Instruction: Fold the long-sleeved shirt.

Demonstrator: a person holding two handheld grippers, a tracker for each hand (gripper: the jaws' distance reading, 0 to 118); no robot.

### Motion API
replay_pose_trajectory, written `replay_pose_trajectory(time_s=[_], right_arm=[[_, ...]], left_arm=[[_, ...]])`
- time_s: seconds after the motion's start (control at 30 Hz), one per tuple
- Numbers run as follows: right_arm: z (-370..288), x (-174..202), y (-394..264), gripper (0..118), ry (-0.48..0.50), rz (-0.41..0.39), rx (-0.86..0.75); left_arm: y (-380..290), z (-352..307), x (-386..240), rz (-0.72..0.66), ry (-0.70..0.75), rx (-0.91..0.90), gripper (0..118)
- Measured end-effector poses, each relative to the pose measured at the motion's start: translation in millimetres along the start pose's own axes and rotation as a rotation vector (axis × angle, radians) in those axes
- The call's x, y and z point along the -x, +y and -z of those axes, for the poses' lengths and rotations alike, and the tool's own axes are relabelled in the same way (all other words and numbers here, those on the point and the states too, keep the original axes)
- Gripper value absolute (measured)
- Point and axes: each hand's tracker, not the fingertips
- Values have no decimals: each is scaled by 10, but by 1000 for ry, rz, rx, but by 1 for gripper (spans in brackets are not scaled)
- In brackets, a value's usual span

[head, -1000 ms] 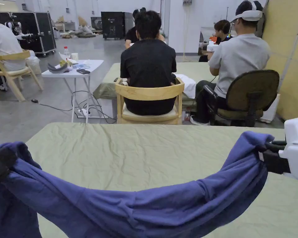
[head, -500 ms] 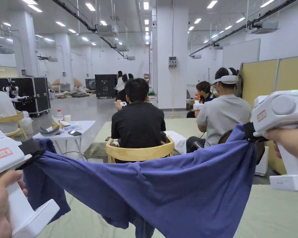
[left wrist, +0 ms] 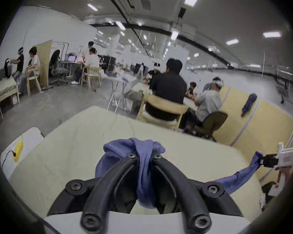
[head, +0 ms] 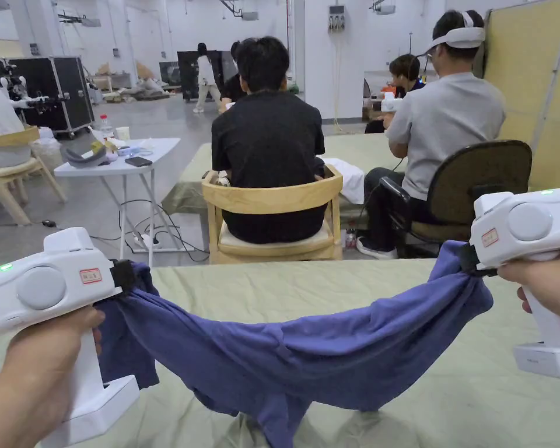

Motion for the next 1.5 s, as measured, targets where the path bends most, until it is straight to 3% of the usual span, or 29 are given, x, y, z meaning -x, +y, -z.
replay_pose_trajectory(time_s=[0.23, 0.3, 0.37, 0.8, 0.97, 1.0, 1.03, 1.07, 1.1, 1.13, 1.17, 1.27, 1.3, 1.33, 1.37, 1.4, 1.47, 1.5], right_arm=[[506, 205, -1381, 5, 13, -94, 213], [564, 177, -1833, 5, -23, -195, 331], [388, 175, -2210, 5, 26, -269, 320], [-1255, 93, -4188, 5, 134, -119, 408], [-1489, -3, -4540, 6, 151, 10, 441], [-1520, -31, -4573, 16, 168, 41, 427], [-1553, -50, -4586, 40, 167, 42, 416], [-1586, -54, -4598, 78, 120, 48, 384], [-1620, -61, -4613, 118, 91, 56, 357], [-1717, -94, -4579, 117, 127, 59, 228], [-1711, -158, -4564, 114, 87, 88, 239], [-1744, -148, -4595, 118, 95, 168, 290], [-1733, -157, -4604, 113, 94, 175, 308], [-1761, -122, -4620, 94, 93, 172, 317], [-1790, -112, -4640, 56, 107, 169, 322], [-1802, -99, -4665, 4, 111, 168, 320], [-1858, -66, -4688, 4, 53, 196, 327], [-1798, -16, -4719, 4, 98, 190, 322]], left_arm=[[-1128, 139, 395, 77, 31, 170, 9], [-1432, -104, 566, 92, 33, 170, 9], [-1637, -384, 706, 103, 32, 172, 9], [-3081, -2137, 1313, 2, 65, 382, 9], [-3322, -2471, 1539, -132, 55, 418, 13], [-3323, -2533, 1560, -147, 25, 400, 37], [-3305, -2610, 1542, -125, 30, 379, 76], [-3261, -2663, 1490, -89, 46, 355, 112], [-3215, -2714, 1454, -64, 48, 333, 117], [-3162, -2814, 1464, -57, -6, 264, 114], [-3115, -2835, 1418, -48, 3, 254, 114], [-3081, -2892, 1209, -18, 11, 274, 115], [-3097, -2886, 1154, -9, 6, 287, 112], [-3063, -2921, 1021, 11, -33, 338, 100], [-3081, -2925, 983, 26, -73, 379, 66], [-3114, -2901, 900, 54, -92, 405, 1], [-3185, -2868, 722, 98, -40, 437, 1], [-3223, -2827, 653, 120, -73, 446, 1]])
